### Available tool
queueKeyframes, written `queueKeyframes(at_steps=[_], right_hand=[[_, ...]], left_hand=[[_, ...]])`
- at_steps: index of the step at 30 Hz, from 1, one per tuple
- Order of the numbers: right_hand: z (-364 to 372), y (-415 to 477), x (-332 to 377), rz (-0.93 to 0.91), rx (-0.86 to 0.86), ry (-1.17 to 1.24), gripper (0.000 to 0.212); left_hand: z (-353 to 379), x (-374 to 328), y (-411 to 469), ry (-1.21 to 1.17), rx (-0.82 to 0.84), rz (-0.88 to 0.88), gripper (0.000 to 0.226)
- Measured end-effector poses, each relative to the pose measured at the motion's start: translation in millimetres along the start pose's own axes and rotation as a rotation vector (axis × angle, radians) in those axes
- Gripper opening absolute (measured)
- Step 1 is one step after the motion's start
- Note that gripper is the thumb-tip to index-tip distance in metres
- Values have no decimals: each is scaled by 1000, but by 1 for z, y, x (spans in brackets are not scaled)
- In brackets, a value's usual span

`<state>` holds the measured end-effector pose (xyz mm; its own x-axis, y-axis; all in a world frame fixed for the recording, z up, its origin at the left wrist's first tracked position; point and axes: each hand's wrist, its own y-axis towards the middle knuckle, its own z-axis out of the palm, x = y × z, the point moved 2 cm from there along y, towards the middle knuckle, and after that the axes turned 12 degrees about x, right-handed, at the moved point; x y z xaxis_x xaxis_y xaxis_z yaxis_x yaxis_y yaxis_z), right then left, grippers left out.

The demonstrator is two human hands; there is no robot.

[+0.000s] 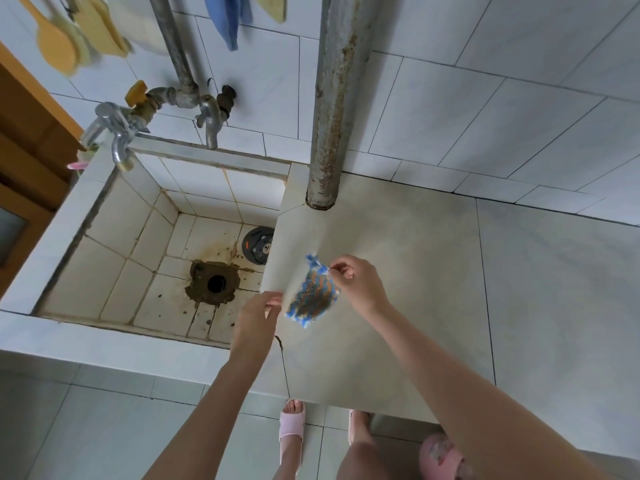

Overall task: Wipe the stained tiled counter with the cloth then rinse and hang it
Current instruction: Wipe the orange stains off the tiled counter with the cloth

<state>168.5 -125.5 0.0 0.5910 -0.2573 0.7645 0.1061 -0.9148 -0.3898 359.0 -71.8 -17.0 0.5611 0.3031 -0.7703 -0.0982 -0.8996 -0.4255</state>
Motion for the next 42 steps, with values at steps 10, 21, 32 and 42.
queueKeyframes(at_steps=[10,21,32,42], right_hand=[[34,-26,-11,-294,-20,-364,3],[27,-20,-38,-48,-206,-132,19],[38,-12,-23,-31,-15,-165,13],[18,-22,-13,12,96,373,22]], left_hand=[[0,-3,3,-135,-34,-53,23],[9,-10,16,85,-36,5,23],[18,-27,48,372,113,219,32],[-3,-25,34,21,220,149,6]])
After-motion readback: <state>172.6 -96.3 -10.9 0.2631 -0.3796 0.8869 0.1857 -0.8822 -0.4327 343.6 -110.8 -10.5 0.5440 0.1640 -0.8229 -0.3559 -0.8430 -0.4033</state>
